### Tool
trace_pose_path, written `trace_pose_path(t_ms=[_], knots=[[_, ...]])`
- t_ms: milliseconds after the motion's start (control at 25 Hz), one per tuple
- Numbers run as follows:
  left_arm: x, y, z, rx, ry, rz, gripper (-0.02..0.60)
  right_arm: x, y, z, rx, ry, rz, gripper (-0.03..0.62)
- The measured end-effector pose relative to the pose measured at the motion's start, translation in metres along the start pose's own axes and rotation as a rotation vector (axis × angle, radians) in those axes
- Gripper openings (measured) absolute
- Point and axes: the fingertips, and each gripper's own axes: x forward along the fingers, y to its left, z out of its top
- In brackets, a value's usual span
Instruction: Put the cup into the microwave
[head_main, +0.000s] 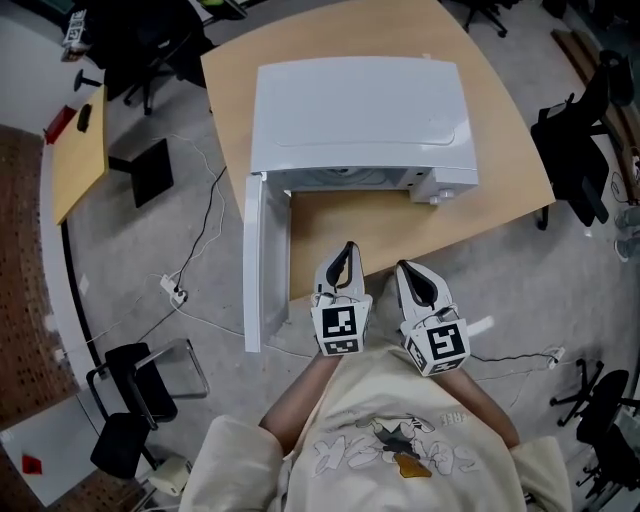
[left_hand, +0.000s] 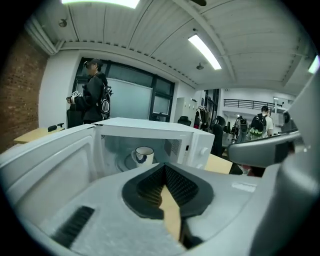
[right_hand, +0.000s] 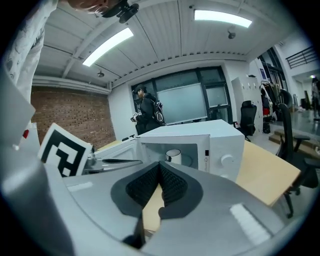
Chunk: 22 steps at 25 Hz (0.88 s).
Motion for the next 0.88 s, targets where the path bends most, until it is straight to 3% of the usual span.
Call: trace_pose_path(t_ms=[240,880], knots=[[-0.025,-0.021,0.003,0.033,0.001,-0.068,0.003,-0.004,0.002,-0.009,0.005,0.028,-0.012,0.005],[-0.027,-0.017,0.002,0.039,0.012,-0.041,0.003,-0.002,0.004,-0.01,-0.012,0.048,0.029,0.005]])
